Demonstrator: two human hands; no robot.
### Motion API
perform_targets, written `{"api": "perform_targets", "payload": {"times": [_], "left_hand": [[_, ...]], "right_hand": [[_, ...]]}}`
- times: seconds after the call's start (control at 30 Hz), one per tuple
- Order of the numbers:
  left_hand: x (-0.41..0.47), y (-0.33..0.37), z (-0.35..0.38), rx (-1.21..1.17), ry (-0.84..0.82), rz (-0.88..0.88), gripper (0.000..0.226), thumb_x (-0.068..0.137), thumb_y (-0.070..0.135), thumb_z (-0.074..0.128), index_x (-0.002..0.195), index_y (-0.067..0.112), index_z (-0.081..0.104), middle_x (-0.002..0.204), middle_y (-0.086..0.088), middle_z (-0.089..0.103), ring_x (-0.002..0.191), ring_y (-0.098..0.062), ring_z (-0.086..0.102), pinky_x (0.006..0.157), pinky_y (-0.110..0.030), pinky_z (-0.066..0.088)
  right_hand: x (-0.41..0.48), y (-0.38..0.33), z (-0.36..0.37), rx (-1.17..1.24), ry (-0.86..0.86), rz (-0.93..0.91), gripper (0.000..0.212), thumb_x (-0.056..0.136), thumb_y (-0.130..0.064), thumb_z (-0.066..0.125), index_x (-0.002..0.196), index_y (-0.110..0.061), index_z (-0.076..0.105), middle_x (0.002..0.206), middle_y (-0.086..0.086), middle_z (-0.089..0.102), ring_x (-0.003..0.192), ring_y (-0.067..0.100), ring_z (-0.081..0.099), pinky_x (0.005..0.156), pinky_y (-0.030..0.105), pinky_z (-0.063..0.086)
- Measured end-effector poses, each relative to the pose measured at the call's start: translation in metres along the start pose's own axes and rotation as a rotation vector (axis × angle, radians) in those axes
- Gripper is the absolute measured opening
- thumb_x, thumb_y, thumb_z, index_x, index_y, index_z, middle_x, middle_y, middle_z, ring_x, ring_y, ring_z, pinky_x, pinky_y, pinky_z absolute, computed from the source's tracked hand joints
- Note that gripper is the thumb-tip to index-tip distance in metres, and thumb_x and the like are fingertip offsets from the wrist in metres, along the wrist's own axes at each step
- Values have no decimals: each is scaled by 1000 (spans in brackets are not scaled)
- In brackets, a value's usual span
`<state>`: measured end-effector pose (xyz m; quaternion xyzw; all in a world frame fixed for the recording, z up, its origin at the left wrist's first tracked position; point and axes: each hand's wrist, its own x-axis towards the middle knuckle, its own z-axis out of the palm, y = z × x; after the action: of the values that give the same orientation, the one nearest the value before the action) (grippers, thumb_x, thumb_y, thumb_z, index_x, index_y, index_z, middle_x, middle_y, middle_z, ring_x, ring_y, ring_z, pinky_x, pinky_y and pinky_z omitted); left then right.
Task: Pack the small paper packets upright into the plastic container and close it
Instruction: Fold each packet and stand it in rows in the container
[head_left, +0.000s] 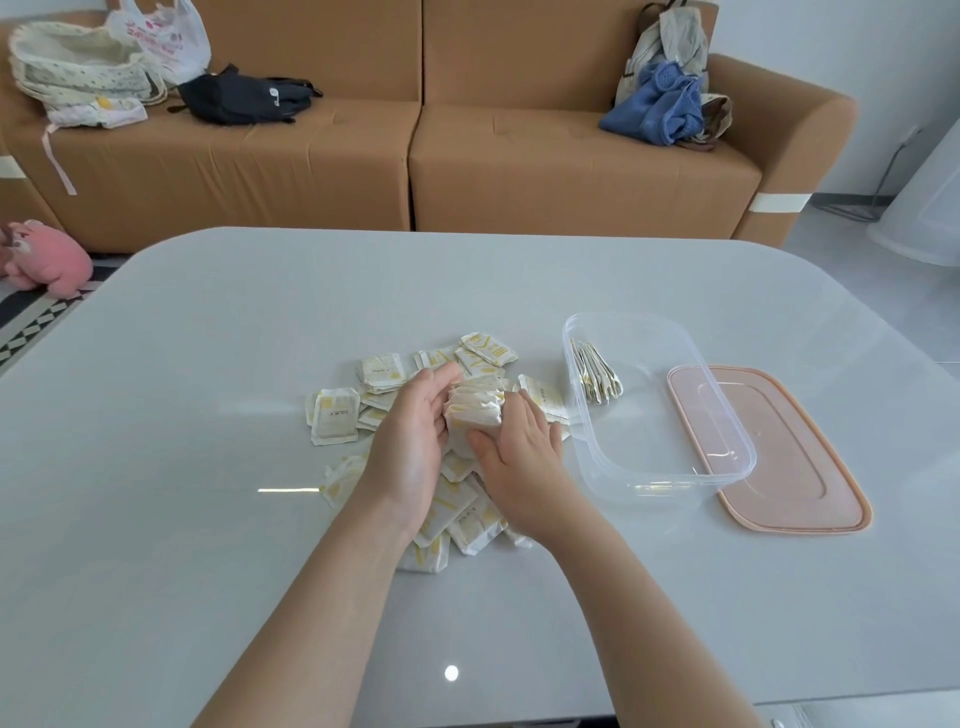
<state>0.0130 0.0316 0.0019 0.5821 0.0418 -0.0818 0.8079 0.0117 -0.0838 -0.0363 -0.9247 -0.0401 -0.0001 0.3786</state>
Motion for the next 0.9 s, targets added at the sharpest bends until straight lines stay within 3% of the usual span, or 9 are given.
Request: {"api": "perform_targets", "payload": {"times": [0.1, 0.17, 0.23, 0.3, 0.33, 0.43, 0.6, 0.83, 0.9], "left_hand": [[-1, 0, 3, 11, 4, -9, 31, 98, 30, 33, 100, 23, 63, 97, 13, 73, 103, -5, 62, 97, -27, 41], [-2, 1, 3, -5, 20, 5, 32, 99, 31, 32, 97, 23, 63, 87, 17, 74, 96, -4, 63, 94, -28, 42], [-2, 3, 1, -58, 16, 17, 37, 100, 33, 30, 115, 19, 61, 112, 12, 71, 110, -6, 59, 105, -31, 39], [-3, 6, 0, -136, 8, 9, 51, 101, 37, 27, 144, 13, 41, 148, -1, 46, 132, -13, 46, 116, -37, 27], [-3, 7, -1, -168, 3, 8, 55, 101, 38, 26, 149, 12, 33, 154, -5, 36, 137, -15, 39, 119, -40, 23], [0, 5, -2, -218, 4, 6, 56, 101, 39, 23, 150, 13, 30, 156, -7, 31, 140, -16, 34, 120, -42, 18], [1, 2, -2, -235, 15, -12, 56, 102, 38, 24, 148, 9, 32, 150, -12, 40, 137, -20, 40, 118, -40, 25], [3, -2, -3, -207, 46, -46, 57, 102, 42, 25, 146, 8, 36, 143, -12, 49, 131, -21, 48, 112, -37, 34], [4, -3, -3, -214, 47, -64, 58, 102, 45, 25, 145, 8, 38, 140, -12, 52, 129, -21, 50, 110, -36, 36]], "right_hand": [[0, 0, 0, -18, -9, 11, 34, 100, -26, 39, 130, -11, 34, 141, -3, 36, 146, 22, 11, 115, 55, 9], [0, 0, 1, -16, -8, 3, 41, 100, -27, 40, 138, -15, 29, 146, -5, 32, 147, 20, 9, 116, 54, 7], [0, -1, 0, 17, 15, -26, 49, 99, -27, 40, 145, -21, 23, 149, -8, 29, 147, 17, 8, 117, 53, 4], [0, -1, -1, 40, 24, -39, 52, 99, -26, 41, 147, -21, 21, 152, -10, 26, 147, 17, 8, 118, 52, 4], [-1, -1, -1, 51, 24, -45, 52, 99, -25, 42, 146, -19, 20, 152, -10, 25, 147, 16, 8, 117, 52, 6], [-1, 1, -1, 86, 13, -48, 48, 99, -21, 42, 143, -16, 23, 146, -9, 30, 145, 16, 13, 117, 52, 7], [0, 2, -1, 49, 20, -31, 20, 100, -19, 42, 117, -10, 38, 130, 0, 43, 137, 23, 26, 114, 54, 15], [-7, 6, 2, -41, -58, -24, 50, 102, -27, 37, 146, -12, 19, 156, -5, 21, 149, 19, -6, 118, 53, -6], [-8, 7, 3, -63, -47, -26, 51, 102, -26, 37, 148, -12, 18, 157, -5, 19, 149, 19, -6, 118, 52, -6]]}}
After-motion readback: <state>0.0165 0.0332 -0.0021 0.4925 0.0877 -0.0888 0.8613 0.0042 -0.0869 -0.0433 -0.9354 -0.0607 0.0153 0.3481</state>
